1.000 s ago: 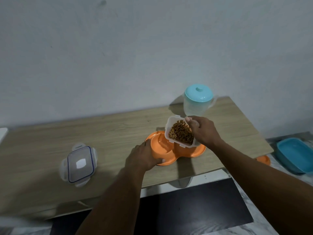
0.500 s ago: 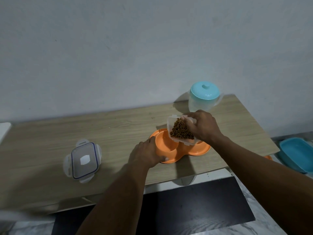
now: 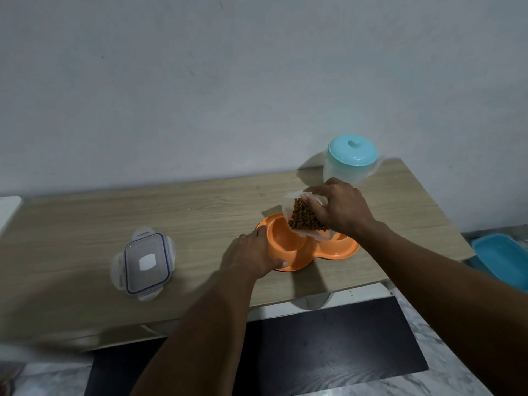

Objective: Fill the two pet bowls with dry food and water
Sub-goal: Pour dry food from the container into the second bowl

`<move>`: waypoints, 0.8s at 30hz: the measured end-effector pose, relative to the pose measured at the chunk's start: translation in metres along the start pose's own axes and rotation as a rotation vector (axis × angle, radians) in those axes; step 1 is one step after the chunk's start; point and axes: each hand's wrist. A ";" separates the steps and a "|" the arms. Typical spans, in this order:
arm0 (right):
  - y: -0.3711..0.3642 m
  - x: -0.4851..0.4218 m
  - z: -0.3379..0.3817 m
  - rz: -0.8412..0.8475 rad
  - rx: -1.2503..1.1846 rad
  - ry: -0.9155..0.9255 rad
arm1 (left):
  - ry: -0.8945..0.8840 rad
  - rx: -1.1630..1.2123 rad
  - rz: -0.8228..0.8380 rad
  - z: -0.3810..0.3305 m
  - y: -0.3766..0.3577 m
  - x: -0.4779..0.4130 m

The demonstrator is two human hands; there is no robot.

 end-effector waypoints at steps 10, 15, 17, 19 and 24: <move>0.001 -0.001 0.005 0.018 0.029 0.000 | -0.027 0.011 0.002 -0.004 0.004 0.002; 0.004 -0.004 0.005 0.006 0.021 -0.021 | -0.010 -0.001 0.018 -0.005 0.006 0.002; 0.005 -0.005 0.004 0.011 0.027 -0.024 | 0.003 -0.006 0.015 -0.003 0.005 0.001; 0.006 -0.005 0.004 0.016 0.023 -0.025 | 0.010 -0.005 0.019 -0.001 0.004 0.000; 0.004 -0.003 0.006 0.018 0.040 -0.008 | 0.002 0.019 0.019 -0.001 0.003 -0.001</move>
Point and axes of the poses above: each hand's wrist, its own x-axis away from the middle knuckle, its own y-axis out of the back of the hand, z = x × y, and after that the axes turned 2 degrees about -z, right-handed
